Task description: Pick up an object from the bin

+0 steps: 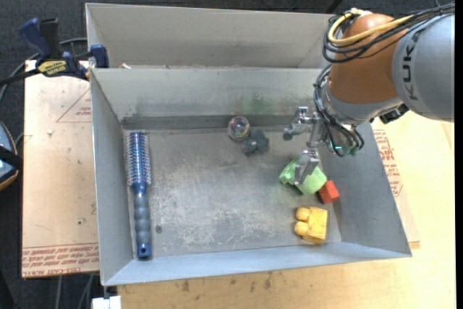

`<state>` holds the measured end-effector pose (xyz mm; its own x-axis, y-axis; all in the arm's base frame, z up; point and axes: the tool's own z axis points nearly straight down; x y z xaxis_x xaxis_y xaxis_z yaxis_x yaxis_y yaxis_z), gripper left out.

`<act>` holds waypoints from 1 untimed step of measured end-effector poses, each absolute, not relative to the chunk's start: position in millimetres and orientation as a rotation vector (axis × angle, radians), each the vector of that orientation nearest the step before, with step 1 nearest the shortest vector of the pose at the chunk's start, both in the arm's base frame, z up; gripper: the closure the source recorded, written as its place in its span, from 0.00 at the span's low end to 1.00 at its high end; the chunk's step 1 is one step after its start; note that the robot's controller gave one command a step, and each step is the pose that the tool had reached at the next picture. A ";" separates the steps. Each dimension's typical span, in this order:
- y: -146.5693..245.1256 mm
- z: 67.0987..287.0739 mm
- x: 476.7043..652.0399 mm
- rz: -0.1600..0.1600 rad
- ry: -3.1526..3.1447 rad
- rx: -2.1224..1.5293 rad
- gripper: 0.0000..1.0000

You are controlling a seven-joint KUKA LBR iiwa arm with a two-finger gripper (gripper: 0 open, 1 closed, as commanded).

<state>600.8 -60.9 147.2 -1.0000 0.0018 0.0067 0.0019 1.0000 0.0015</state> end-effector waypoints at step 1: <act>-123.4 83.7 548.5 0.000 -3.127 -0.327 0.00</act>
Offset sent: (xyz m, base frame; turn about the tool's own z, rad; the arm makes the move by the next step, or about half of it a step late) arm -0.0528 -0.0612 -0.0640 0.2044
